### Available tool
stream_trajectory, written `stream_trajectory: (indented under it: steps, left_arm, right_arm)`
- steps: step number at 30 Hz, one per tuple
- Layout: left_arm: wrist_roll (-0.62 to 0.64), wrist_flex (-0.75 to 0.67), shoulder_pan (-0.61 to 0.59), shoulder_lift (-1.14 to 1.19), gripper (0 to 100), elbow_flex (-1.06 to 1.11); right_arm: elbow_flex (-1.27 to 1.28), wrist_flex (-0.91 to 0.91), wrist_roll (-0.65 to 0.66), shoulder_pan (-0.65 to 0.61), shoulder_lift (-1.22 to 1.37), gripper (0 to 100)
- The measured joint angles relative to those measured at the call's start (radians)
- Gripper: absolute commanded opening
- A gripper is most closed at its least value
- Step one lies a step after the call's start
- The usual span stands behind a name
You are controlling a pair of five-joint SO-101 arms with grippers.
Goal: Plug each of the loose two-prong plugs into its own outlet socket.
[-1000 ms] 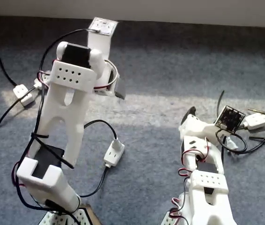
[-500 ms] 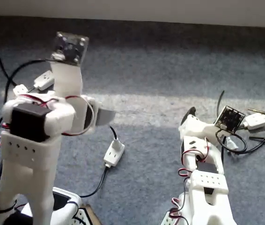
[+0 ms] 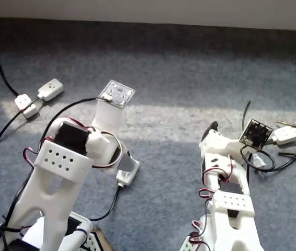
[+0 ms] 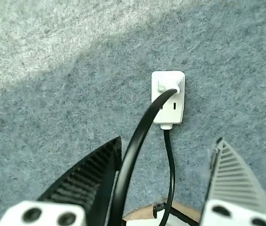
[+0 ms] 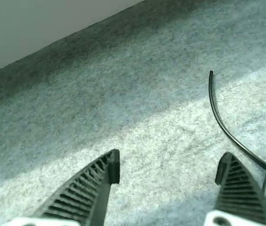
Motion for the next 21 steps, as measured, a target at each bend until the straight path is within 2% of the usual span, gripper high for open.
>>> stream_trajectory:
  steps: [3, 6, 12, 21]
  left_arm:
    - [-0.101, -0.074, 0.000, 0.000, 31, 0.081]
    - [-0.140, -0.166, 0.000, 0.000, 31, 0.169]
    - [-0.146, -0.376, 0.000, 0.000, 31, 0.324]
    - [-0.124, -0.534, 0.000, 0.000, 31, 0.434]
  right_arm:
    - [0.000, 0.009, 0.000, 0.000, 0.000, 32.4]
    - [0.000, 0.017, 0.000, 0.000, 0.000, 32.4]
    - [0.000, 0.018, 0.000, 0.000, 0.000, 32.4]
    - [0.000, 0.018, 0.000, 0.000, 0.000, 32.4]
